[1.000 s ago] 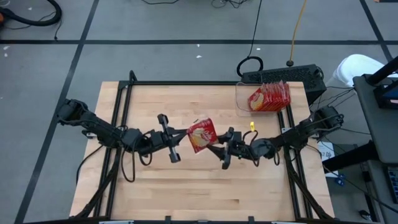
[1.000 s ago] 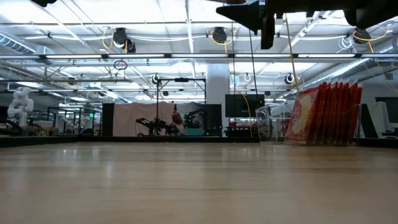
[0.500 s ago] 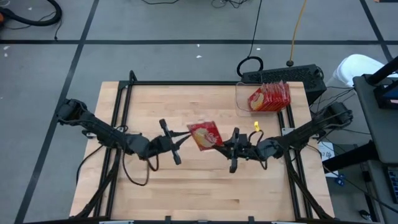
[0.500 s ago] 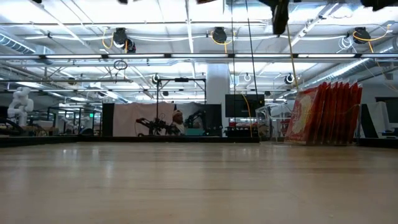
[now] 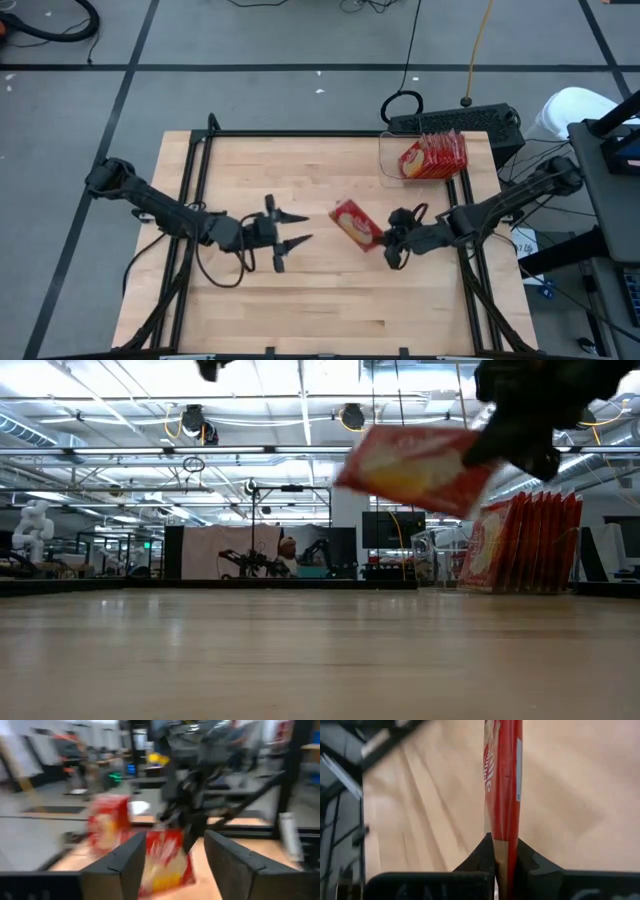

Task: Sort popcorn bags into baskets
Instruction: Put the red popcorn bag into the transparent bin

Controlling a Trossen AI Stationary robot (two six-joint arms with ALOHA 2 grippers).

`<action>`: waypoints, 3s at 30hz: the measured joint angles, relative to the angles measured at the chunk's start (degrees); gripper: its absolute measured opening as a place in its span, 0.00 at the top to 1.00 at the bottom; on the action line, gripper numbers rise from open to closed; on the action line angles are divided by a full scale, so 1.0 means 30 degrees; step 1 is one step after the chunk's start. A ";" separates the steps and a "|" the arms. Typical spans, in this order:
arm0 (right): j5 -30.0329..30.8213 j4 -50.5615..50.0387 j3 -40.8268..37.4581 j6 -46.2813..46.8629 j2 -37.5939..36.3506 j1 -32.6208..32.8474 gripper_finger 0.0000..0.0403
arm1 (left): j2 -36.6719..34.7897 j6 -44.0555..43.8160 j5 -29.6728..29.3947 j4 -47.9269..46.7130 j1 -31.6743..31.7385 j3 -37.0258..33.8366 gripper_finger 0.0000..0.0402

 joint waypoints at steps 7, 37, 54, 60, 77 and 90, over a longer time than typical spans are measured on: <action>-0.3275 -0.0132 0.0311 0.1899 0.2597 0.0265 0.98 | 0.1273 -0.1632 0.4602 -0.5287 0.1857 0.2753 0.32; -0.2154 -0.0462 0.2973 -0.4492 0.7409 -0.0117 0.98 | 0.8604 -0.0352 1.5060 -0.8497 0.6576 0.5671 0.64; 0.3136 0.1181 0.2450 -0.5838 0.5074 0.1453 0.65 | 0.5805 -0.0514 1.3580 -1.0945 0.5933 0.5649 0.95; 0.7847 0.8624 0.0384 -0.8496 0.4403 0.3407 0.52 | 0.2821 -0.0772 1.2409 -1.2374 0.5061 0.5645 0.94; 0.8713 2.7195 -0.2550 -1.5918 0.9216 0.3595 0.49 | 0.1989 -0.3812 1.0855 0.5300 0.4111 -0.1932 0.93; 0.7709 3.4164 -0.2514 -1.8785 1.1141 0.2650 0.50 | 0.1989 -0.3856 1.0946 0.6232 0.4178 -0.2868 0.92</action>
